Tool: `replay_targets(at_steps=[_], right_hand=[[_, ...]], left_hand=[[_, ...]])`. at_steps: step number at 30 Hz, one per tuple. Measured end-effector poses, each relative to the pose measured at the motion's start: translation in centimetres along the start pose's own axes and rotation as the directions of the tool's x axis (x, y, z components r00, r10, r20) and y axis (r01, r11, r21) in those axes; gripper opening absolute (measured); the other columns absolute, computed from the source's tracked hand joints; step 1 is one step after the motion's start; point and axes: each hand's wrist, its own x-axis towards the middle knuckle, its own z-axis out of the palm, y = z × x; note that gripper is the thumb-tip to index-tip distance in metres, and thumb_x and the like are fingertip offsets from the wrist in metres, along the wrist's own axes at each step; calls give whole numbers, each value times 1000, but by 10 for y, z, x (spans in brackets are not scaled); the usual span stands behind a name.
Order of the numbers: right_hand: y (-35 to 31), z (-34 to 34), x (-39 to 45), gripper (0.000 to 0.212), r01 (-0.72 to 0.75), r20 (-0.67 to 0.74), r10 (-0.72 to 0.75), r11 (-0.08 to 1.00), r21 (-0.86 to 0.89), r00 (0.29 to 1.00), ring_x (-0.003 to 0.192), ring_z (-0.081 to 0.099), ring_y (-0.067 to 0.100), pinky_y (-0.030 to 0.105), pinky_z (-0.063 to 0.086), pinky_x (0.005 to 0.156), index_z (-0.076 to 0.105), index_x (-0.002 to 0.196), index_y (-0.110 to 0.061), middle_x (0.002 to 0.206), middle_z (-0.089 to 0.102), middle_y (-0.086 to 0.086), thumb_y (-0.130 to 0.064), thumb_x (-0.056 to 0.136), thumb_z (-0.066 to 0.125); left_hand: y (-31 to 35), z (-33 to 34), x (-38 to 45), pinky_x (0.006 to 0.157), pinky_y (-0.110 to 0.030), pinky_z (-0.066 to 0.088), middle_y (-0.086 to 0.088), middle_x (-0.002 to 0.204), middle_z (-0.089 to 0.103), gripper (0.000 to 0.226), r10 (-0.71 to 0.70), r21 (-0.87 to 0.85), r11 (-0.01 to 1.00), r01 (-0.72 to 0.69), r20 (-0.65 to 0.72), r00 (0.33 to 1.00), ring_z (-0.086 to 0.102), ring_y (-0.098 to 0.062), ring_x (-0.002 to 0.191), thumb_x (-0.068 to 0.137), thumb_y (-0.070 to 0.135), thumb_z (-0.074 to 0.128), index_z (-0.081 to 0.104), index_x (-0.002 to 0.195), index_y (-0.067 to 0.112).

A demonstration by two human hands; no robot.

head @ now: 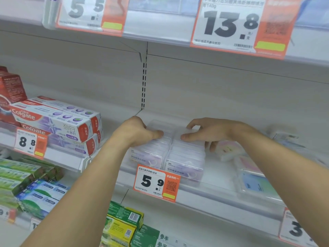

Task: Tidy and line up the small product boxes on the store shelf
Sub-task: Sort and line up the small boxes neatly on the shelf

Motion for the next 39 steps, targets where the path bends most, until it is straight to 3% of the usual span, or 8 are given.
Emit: replay_targets(at_steps=[5, 12, 17, 20, 23, 28, 32, 39], right_hand=[[-3, 1, -7, 70, -19, 17, 19, 1000, -11, 1000, 78, 68, 19, 28, 58, 64, 42, 137, -33, 115, 57, -2, -66, 80, 64], [0, 4, -12, 67, 7, 45, -9, 999, 47, 999, 47, 61, 10, 22, 50, 59, 38, 138, -33, 112, 64, 1, -65, 84, 61], [5, 3, -15, 84, 9, 29, -9, 1000, -4, 1000, 70, 71, 19, 29, 55, 74, 28, 147, -36, 126, 60, 3, -77, 79, 52], [22, -14, -42, 80, 54, -246, -67, 997, -61, 967, 81, 71, 19, 29, 52, 77, 30, 148, -37, 132, 52, -2, -80, 81, 42], [52, -19, -87, 48, 128, -621, -102, 992, -2, 777, 98, 61, 18, 31, 46, 85, 55, 127, -35, 122, 58, -1, -64, 88, 51], [105, 21, -142, 83, -224, -307, 155, 953, -204, 939, 148, 9, 29, 46, 20, 116, 34, 140, -56, 158, 19, -1, -80, 66, 60], [141, 21, -148, 87, -237, -303, 170, 951, -198, 938, 146, 15, 32, 46, 16, 116, 36, 139, -60, 162, 13, -5, -92, 58, 49], [191, 19, -135, 82, -52, -449, 30, 998, -37, 893, 152, 5, 20, 43, 5, 122, 55, 128, -51, 163, 20, -8, -90, 56, 52]], left_hand=[[0, 0, 1, 78, -32, 48, -12, 105, 68, 59, 4, 20, 1000, -4, 9, 1000, 63, -25, 91, 77, 59, 68, 64, 102, 5], [1, 2, 6, 77, -30, 41, -8, 106, 59, 58, -7, 71, 997, 7, 6, 1000, 54, -27, 92, 87, 55, 59, 58, 115, 4], [5, 2, 5, 80, -30, 39, -12, 126, 59, 66, 3, 129, 992, 0, -28, 1000, 55, -29, 103, 89, 59, 53, 53, 126, 5], [25, -2, -4, 81, -26, 36, -11, 126, 60, 59, 146, 39, 989, -140, -251, 957, 55, -28, 115, 90, 53, 56, 53, 127, 7], [65, -4, -27, 72, -23, 43, -2, 103, 70, 31, 289, -202, 902, -382, -376, 880, 64, -19, 98, 90, 40, 61, 65, 108, 15], [126, 39, -61, 65, -21, 48, 8, 102, 67, 26, 635, -52, 773, -633, 54, 771, 64, -11, 90, 86, 35, 63, 62, 112, 27], [150, 92, -77, 99, -32, 45, 4, 136, 52, 68, 507, 260, 680, -686, 509, 696, 54, -18, 118, 80, 56, 65, 44, 138, 28], [152, 151, -68, 93, -28, 40, 5, 123, 54, 70, 468, 271, 711, -649, 506, 724, 48, -20, 119, 82, 56, 64, 41, 142, 27]])
